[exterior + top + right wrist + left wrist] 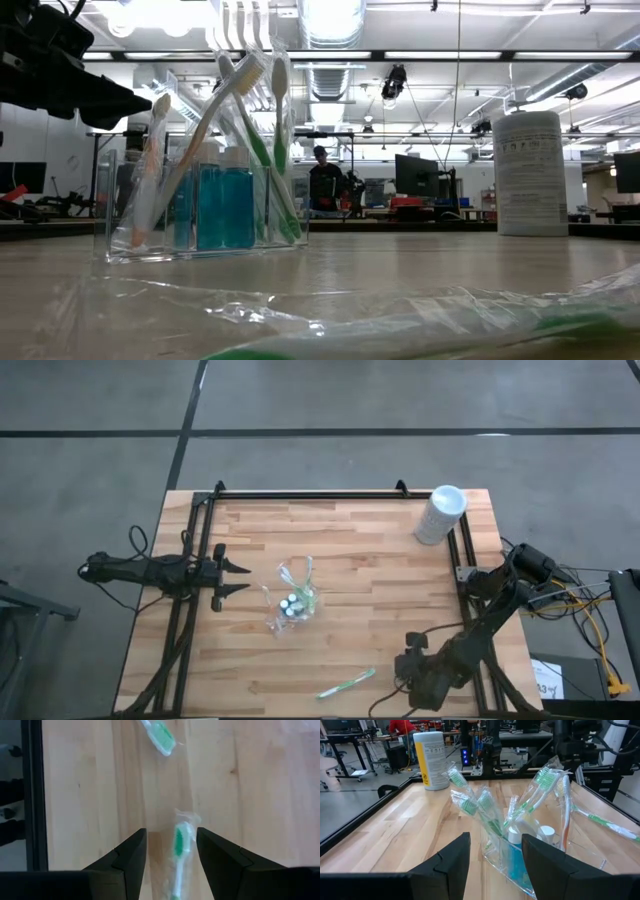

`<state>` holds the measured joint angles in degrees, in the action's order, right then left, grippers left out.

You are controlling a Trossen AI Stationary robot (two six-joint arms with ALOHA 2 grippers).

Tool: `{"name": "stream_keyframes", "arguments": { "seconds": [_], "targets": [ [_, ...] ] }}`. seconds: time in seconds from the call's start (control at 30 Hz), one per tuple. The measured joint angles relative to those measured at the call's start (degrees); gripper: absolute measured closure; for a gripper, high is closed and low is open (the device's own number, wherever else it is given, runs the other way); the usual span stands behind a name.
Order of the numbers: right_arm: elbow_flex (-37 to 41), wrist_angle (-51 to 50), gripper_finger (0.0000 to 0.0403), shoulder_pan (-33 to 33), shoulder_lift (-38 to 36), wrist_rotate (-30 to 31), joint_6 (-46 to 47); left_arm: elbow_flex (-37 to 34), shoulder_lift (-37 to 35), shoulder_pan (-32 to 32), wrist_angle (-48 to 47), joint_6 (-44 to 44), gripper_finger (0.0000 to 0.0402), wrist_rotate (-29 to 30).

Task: Pick & Place toothbrushing station
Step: Put the green toothbrush into the transparent organizer

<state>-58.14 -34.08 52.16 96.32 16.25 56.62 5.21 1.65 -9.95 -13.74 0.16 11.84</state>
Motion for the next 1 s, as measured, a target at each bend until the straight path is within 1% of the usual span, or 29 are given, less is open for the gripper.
{"name": "stream_keyframes", "arguments": {
  "seconds": [0.13, 0.5, 0.8, 1.0],
  "targets": [
    [-0.9, 0.0, 0.0234, 0.0, 2.2, 0.1, 0.8, 0.0, 0.0, 0.0, 0.0, 0.0, 0.0220, 0.0],
    [-0.2, 0.1, 0.0234, -0.5, 3.0, 0.2, 6.5, 0.0, 0.0, 0.0, 0.0, 0.0, 0.0220, 0.0],
    [-0.1, 0.3, 0.0234, -1.6, 4.8, -0.1, 6.9, 0.0, 0.0, 0.0, 0.0, 0.0, 0.0220, 0.0],
    [-0.1, 0.6, 0.0247, -1.8, 5.8, -2.5, 6.9, 0.0, 0.0, 0.0, 0.0, 0.0, 0.0220, 0.0]
  ]
}}
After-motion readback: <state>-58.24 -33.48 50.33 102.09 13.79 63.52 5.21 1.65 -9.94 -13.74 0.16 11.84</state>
